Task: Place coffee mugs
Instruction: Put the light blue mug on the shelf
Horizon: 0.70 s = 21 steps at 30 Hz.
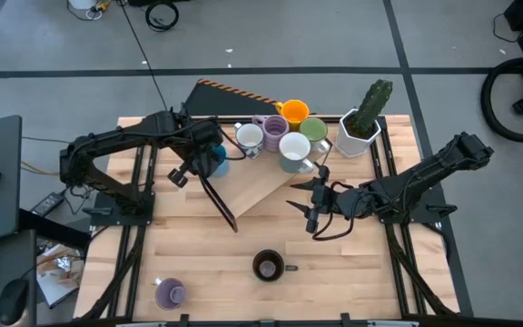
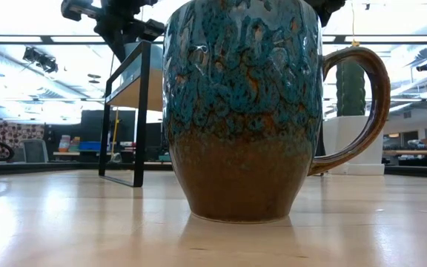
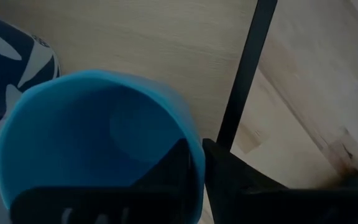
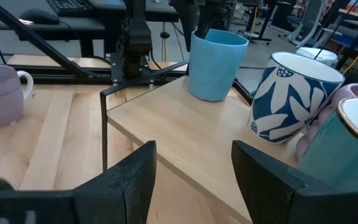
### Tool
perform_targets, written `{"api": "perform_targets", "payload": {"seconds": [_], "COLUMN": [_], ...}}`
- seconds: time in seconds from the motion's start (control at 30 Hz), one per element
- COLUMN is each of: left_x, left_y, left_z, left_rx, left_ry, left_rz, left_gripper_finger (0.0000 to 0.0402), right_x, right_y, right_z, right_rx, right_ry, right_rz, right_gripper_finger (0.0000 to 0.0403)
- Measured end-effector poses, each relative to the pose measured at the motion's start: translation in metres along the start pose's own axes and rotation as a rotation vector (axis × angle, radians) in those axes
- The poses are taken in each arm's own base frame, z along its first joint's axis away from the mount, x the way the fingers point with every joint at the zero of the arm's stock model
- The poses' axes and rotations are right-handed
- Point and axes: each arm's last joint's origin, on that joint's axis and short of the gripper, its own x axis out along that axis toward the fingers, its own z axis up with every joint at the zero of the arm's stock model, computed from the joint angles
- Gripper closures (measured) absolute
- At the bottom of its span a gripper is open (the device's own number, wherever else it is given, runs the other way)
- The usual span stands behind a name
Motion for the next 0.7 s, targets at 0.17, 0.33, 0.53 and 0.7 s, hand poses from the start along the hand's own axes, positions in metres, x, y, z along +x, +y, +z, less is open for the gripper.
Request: {"api": "perform_targets", "payload": {"seconds": [0.17,0.33,0.53,0.7], "left_x": [0.0002,0.0004,0.0005,0.0007], "left_y": [0.0013,0.0015,0.0017,0.0040], "left_z": [0.0009,0.0014,0.0030,0.0045], "left_rx": [0.001,0.000,0.010,-0.011], "left_ry": [-0.009,-0.019,-0.054,-0.071], "left_rz": [0.012,0.008,-0.002,0.019], "left_gripper_finger": [0.0351,0.0350,0.0350,0.0349], "right_x": [-0.0001,-0.0001,0.0000,0.0000], "right_y": [0.0000,0.0000,-0.0001,-0.0001], "right_z": [0.0007,0.0007,0.0008,0.0010], "right_rx": [0.000,0.004,-0.002,0.000], "right_ry": [-0.006,-0.006,-0.007,-0.008], "right_rz": [0.000,0.000,0.000,0.000], "right_gripper_finger": [0.0190,0.0190,0.0191,0.0191]}}
